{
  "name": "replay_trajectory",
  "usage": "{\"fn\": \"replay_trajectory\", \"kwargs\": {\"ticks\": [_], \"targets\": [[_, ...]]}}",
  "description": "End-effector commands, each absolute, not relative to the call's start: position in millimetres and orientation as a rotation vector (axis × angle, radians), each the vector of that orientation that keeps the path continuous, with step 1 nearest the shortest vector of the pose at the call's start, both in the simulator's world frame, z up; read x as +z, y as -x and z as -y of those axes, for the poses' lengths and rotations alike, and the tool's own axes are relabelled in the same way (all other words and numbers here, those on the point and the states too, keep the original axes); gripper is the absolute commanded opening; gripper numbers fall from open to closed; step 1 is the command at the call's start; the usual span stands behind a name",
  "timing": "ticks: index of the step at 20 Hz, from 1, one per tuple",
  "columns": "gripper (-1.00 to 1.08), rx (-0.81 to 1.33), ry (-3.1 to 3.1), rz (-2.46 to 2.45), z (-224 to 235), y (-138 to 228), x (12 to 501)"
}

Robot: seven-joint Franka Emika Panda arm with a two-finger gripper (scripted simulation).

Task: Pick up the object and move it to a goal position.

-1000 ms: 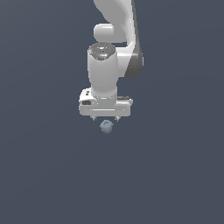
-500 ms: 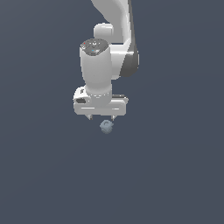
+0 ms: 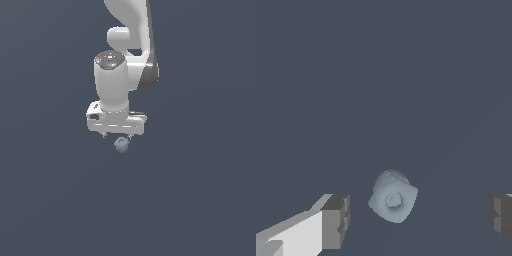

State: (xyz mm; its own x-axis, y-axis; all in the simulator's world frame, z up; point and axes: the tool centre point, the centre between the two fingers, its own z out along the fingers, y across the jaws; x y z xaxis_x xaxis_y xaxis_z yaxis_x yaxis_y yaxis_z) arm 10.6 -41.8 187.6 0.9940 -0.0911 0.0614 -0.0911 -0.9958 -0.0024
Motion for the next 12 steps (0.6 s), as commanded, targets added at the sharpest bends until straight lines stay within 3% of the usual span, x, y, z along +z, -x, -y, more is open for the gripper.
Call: {"fn": "replay_trajectory", "kwargs": {"ticks": [1,12], "targets": [[1.00,0.088,-3.136,0.202,40,-7,180],[1.00,0.037,-3.089,0.609,34,19,127]]}}
